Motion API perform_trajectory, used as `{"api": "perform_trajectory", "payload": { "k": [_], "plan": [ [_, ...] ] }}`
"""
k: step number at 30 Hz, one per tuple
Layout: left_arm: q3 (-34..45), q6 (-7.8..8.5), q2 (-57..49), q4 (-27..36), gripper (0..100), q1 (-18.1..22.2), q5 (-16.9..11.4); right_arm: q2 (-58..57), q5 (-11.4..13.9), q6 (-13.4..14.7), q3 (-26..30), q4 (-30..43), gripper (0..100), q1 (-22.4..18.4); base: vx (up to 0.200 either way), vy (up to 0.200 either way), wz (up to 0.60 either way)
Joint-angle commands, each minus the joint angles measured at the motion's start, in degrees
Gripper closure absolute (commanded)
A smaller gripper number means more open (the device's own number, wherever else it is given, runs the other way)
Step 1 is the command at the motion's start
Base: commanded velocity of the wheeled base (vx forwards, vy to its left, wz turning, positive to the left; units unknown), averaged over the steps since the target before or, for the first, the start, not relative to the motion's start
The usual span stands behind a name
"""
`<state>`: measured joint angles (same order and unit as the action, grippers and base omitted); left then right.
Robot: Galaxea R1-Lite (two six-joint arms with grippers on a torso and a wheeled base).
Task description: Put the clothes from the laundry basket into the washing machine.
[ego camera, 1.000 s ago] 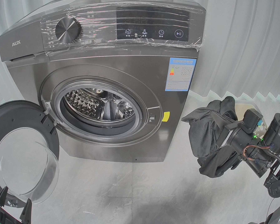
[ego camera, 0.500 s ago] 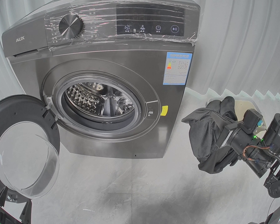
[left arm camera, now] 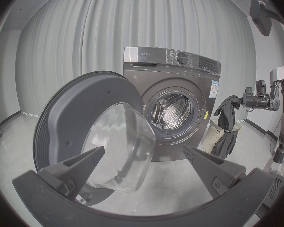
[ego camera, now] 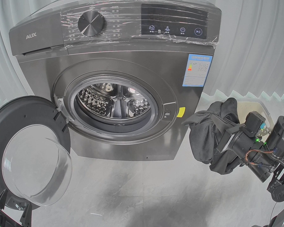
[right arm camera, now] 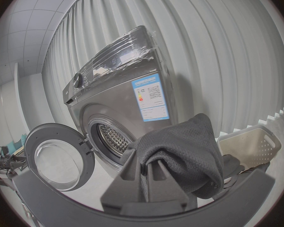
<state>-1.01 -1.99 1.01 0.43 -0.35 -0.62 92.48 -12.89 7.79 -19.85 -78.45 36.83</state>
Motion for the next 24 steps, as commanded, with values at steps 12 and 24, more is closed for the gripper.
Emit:
{"api": "perform_trajectory", "payload": {
  "k": [12, 24],
  "plan": [
    [0.84, 0.05, -1.01, 0.01, 0, 0.00, 0.01, -0.02, 0.05, 0.30, -1.69, -2.76, 100, 4.92, 0.000, 0.000, 0.00],
    [0.84, 0.14, -1.01, 0.01, 0, 0.00, 0.01, 1.92, -0.65, -0.23, -2.65, -2.50, 100, -1.23, 0.000, 0.000, 0.00]
  ]
}}
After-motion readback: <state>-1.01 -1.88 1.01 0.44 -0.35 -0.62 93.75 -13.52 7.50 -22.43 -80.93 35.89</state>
